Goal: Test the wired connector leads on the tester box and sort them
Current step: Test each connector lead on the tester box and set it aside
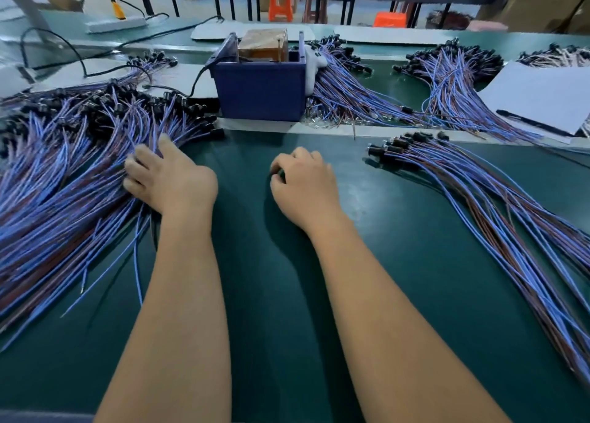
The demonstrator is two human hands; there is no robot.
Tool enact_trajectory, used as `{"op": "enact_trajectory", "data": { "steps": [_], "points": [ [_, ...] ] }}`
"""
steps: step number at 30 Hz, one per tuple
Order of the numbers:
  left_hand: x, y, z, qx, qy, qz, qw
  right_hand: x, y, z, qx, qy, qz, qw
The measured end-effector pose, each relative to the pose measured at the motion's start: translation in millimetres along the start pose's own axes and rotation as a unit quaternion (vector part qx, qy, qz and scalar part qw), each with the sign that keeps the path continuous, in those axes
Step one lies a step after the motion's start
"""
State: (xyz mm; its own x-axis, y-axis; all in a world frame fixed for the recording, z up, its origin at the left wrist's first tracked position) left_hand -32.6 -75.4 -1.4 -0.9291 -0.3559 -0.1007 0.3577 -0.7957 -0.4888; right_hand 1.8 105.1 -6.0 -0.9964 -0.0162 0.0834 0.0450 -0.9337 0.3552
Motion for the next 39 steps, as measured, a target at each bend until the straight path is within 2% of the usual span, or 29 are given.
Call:
{"op": "enact_trajectory", "data": {
  "steps": [9,13,15,18,23,27,29,31,33,36,39],
  "points": [
    [4.4,1.6,1.0,0.025,-0.009,-0.015,1.0,-1.7,-1.7,0.0,0.044,0.01,-0.009,0.999],
    [-4.5,-4.8,-1.4,0.052,-0.043,-0.03,0.997,-2.2,-2.4,-0.2,0.057,0.014,-0.008,0.998],
    [-11.3,-15.9,-6.4,0.068,-0.061,-0.079,0.993,-2.4,-2.6,-0.4,0.065,0.015,-0.008,0.998],
    [-13.7,-30.4,-18.2,0.07,-0.025,-0.155,0.985,-3.2,-2.9,0.4,0.08,0.015,-0.006,0.997],
    [-18.5,-34.4,-20.4,-0.04,0.015,-0.235,0.971,-6.1,-2.4,3.4,0.097,0.001,0.004,0.995],
    [-28.1,-48.6,-26.5,-0.063,0.101,-0.33,0.936,-5.1,-3.0,4.1,0.035,-0.002,-0.008,0.999],
    [-32.7,-53.1,-29.0,-0.058,0.11,-0.353,0.927,-6.0,-4.1,5.1,-0.029,-0.013,-0.023,0.999],
    [-35.0,-53.4,-27.7,-0.056,0.07,-0.349,0.933,-8.0,-1.6,7.8,-0.099,-0.039,-0.018,0.994],
    [-36.2,-52.2,-23.4,-0.054,0.003,-0.333,0.941,-10.7,0.9,10.7,-0.108,-0.047,-0.009,0.993],
    [-35.4,-51.6,-22.6,-0.013,-0.038,-0.313,0.949,-13.8,-6.3,18.2,-0.008,-0.063,-0.058,0.996],
    [-48.6,-58.6,-18.1,-0.039,-0.047,-0.371,0.927,-19.1,-25.4,30.3,0.106,-0.11,-0.16,0.975]
  ]
}}
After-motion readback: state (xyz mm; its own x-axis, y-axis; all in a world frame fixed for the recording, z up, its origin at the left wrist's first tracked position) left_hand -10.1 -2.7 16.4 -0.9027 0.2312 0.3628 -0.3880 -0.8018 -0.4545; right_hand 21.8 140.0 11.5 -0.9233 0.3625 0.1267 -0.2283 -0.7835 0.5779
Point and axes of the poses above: each hand's wrist, its own x-axis towards the middle knuckle, its own z-axis out of the back of the hand, y = z × x, the point moved 4 cm from there along x, towards the middle knuckle, and after that the axes turned 14 degrees about y, right-handed, at the moved point
